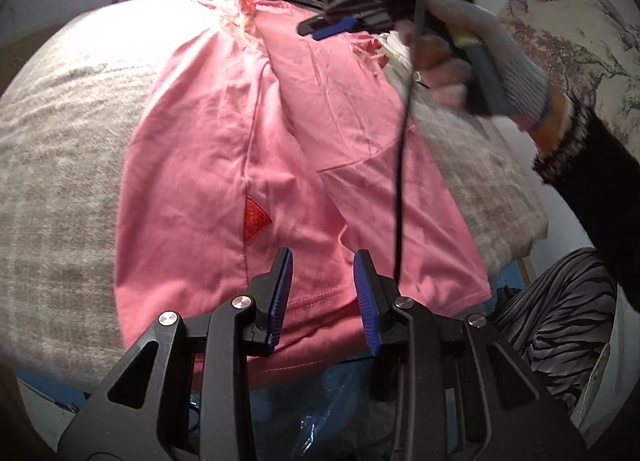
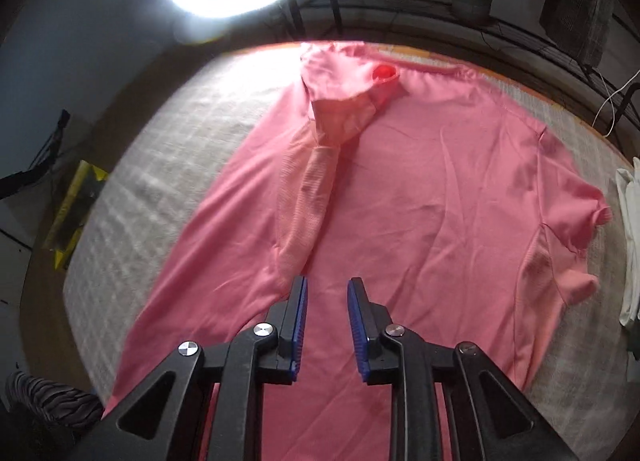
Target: Fold small clothes
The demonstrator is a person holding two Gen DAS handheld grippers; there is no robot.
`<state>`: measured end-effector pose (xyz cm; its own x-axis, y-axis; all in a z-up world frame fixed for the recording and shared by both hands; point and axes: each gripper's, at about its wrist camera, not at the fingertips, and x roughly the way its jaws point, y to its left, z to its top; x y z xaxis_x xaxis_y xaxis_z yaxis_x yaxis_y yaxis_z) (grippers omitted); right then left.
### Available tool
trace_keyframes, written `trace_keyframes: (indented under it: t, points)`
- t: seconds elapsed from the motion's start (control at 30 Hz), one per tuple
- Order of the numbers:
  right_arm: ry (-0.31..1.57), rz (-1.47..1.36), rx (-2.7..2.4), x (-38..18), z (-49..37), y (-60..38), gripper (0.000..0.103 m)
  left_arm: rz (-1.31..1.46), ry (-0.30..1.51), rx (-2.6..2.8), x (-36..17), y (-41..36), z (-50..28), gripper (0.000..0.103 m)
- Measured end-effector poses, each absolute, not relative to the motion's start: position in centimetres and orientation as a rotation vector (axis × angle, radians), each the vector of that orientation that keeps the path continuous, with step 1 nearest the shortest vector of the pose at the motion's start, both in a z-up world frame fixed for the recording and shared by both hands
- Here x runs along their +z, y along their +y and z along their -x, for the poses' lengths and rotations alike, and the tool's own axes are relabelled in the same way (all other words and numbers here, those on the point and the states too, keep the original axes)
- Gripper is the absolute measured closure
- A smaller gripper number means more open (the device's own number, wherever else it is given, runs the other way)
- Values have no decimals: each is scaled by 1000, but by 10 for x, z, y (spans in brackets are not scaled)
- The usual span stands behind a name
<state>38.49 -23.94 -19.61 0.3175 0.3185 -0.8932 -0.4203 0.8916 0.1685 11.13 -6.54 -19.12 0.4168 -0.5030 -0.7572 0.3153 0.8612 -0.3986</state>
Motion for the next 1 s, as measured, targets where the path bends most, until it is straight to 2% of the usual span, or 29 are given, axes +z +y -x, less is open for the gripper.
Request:
trace_keyframes:
  t: [0.23,0.53,0.73,0.87,1.0]
  points:
    - [1069,34,563,-153,-329,-253,81,216,990,-484,-192,-66,-119,72]
    - [942,-74,605,-92,-230,-315,75,98,987,-536,-202,-107,-118,72]
    - [867,-89,567,-69,-189,-367,68,48,1016,-575,-207,-116,-102,72]
    - [824,-118,520,-60,-179,-412,56,75,998,-561,-196,-106,-92,72]
    - [824,-197,460,-65,-187,-452,56,56,972,-557,-176,-100,-89,72]
